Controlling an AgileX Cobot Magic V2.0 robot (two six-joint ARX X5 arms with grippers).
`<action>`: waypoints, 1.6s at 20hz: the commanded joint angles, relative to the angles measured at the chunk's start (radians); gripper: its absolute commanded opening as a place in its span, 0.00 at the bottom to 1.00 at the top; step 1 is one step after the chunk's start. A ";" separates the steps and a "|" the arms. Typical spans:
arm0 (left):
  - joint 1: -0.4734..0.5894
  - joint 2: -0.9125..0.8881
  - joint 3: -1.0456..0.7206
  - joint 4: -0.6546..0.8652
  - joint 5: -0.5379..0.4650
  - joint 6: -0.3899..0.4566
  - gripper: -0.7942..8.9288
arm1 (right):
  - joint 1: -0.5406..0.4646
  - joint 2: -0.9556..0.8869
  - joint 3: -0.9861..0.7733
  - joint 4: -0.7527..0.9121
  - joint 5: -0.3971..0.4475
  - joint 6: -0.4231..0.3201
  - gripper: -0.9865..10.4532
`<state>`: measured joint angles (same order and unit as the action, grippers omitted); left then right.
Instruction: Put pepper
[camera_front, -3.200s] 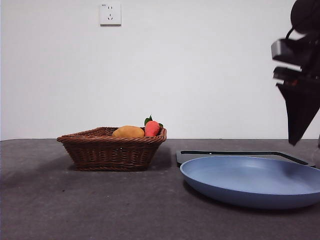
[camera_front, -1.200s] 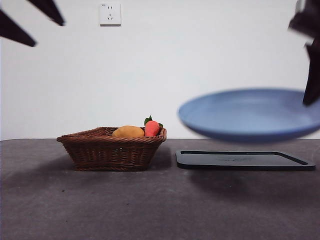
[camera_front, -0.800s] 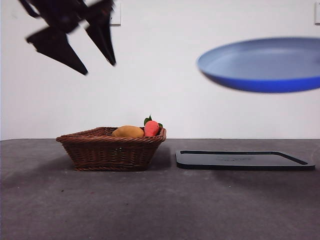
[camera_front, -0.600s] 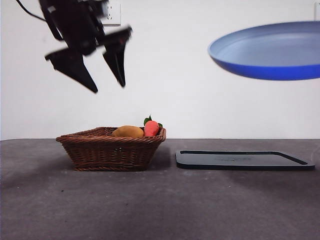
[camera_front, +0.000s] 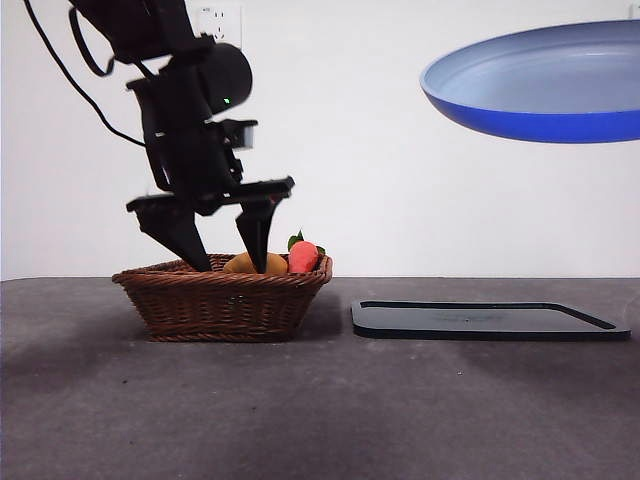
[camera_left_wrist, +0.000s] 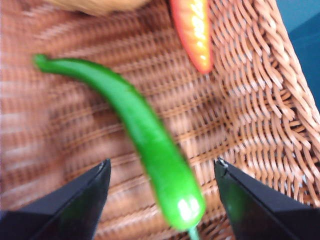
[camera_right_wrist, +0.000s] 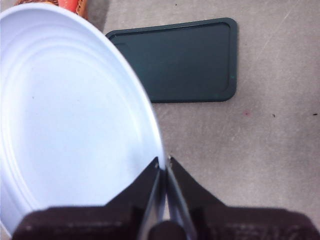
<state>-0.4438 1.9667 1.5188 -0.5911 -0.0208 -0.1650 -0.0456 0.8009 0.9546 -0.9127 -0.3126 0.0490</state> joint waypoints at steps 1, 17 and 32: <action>-0.014 0.047 0.021 0.017 -0.005 -0.004 0.45 | 0.000 0.003 0.014 0.013 -0.005 0.012 0.09; -0.033 0.085 0.021 -0.017 -0.049 -0.020 0.22 | 0.000 0.004 0.013 0.014 -0.004 -0.006 0.09; -0.040 -0.154 0.021 -0.056 0.006 -0.026 0.20 | 0.000 0.090 0.014 0.021 -0.004 -0.005 0.09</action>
<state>-0.4713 1.8000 1.5219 -0.6476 -0.0208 -0.1844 -0.0460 0.8829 0.9546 -0.9085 -0.3126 0.0444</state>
